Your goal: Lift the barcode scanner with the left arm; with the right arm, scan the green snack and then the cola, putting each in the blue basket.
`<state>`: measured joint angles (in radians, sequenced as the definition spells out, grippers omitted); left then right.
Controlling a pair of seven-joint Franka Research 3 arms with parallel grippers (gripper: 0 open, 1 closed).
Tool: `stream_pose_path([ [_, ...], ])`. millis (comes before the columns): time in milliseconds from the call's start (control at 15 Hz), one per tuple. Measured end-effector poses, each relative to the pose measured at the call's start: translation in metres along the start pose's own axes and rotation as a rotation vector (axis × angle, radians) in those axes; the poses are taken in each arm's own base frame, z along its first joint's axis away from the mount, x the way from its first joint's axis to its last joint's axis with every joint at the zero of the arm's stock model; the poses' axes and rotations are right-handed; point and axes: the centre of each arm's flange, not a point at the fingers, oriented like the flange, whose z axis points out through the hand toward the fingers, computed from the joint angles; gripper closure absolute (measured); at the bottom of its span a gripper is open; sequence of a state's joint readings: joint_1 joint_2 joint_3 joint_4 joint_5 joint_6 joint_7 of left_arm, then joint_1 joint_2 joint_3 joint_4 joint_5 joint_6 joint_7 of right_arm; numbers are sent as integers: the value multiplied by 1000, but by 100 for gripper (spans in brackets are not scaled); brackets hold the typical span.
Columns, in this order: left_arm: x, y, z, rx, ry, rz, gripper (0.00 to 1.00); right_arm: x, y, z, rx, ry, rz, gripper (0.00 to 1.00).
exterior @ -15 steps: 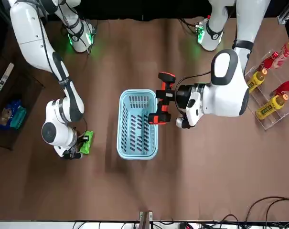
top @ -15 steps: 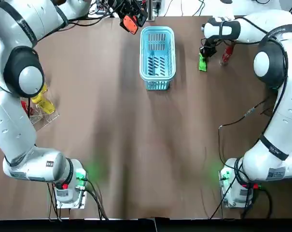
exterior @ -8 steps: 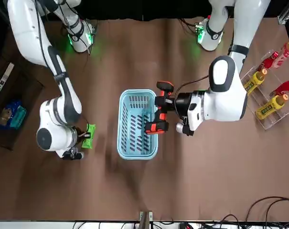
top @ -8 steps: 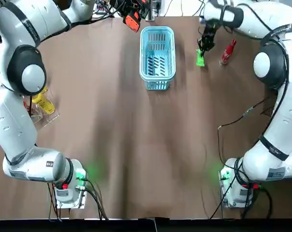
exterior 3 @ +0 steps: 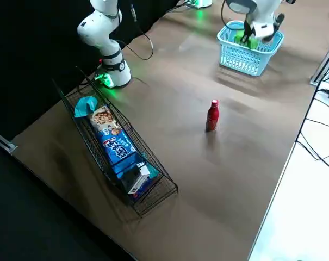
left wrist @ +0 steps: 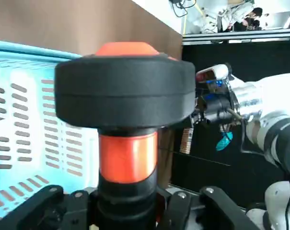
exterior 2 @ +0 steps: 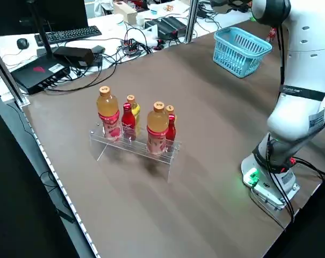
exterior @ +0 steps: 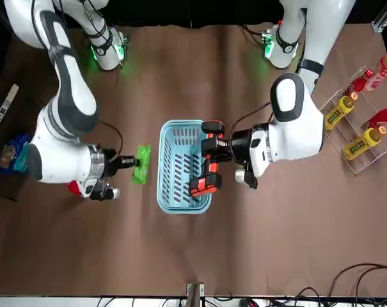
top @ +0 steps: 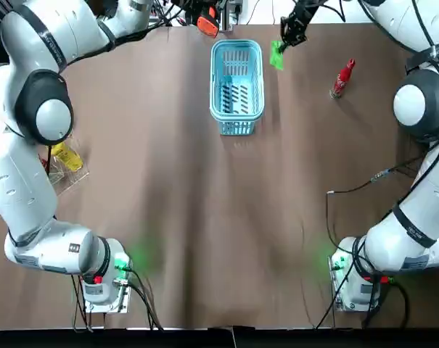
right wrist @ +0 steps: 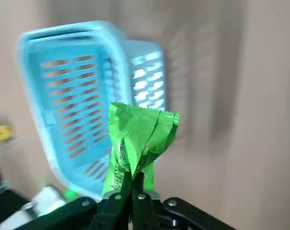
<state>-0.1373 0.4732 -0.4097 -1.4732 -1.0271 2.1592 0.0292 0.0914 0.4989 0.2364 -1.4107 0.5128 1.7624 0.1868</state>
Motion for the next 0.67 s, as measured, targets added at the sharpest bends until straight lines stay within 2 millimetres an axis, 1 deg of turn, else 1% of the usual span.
stream_pose_path([
  [133,-5,5,9,-27,-13,-28,93,-7,-26,-5,69,5,25,99],
  [267,-11,9,19,-31,-29,-51,93,-9,-45,-19,116,36,38,99],
  [467,-16,12,30,-28,-45,-93,93,-3,-58,-33,192,125,49,99],
  [667,-21,15,37,-26,-56,-111,93,-2,-65,-32,206,153,49,99],
])
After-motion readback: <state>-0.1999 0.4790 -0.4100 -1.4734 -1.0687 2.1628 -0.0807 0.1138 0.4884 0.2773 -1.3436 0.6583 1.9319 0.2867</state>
